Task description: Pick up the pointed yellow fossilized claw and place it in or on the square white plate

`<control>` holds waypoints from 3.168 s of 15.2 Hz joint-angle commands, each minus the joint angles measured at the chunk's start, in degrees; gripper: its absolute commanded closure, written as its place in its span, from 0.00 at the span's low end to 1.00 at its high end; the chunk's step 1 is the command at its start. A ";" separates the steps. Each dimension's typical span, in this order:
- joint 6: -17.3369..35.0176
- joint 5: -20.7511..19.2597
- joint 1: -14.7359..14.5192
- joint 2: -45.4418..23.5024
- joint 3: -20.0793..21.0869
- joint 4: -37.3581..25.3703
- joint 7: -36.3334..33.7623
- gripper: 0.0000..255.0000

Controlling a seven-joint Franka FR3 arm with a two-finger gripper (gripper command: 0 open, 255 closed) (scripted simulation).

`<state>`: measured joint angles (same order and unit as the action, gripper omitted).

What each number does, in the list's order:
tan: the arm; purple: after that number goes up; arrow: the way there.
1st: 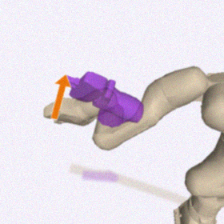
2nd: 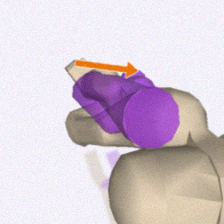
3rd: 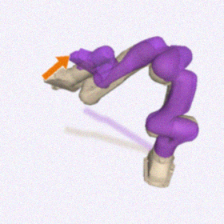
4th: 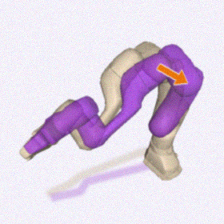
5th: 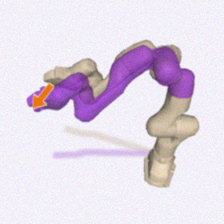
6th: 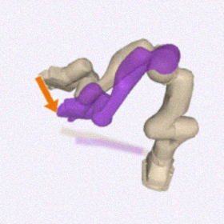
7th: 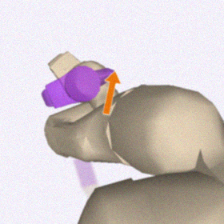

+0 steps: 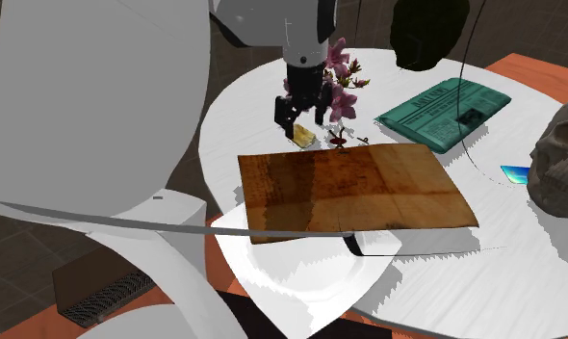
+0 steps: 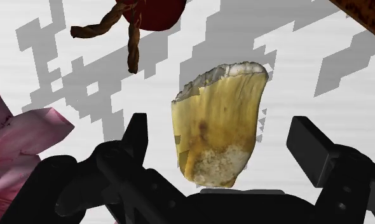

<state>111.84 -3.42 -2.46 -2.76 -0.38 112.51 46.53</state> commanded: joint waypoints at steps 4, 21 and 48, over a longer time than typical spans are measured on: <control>1.92 -0.08 0.04 -0.29 -0.03 1.56 0.19 0.00; 1.18 -0.07 0.04 -0.05 -0.03 1.07 0.23 1.00; -11.18 -0.44 0.82 22.92 -0.97 11.56 2.50 1.00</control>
<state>101.10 -3.84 -1.57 17.47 -1.49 121.83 49.20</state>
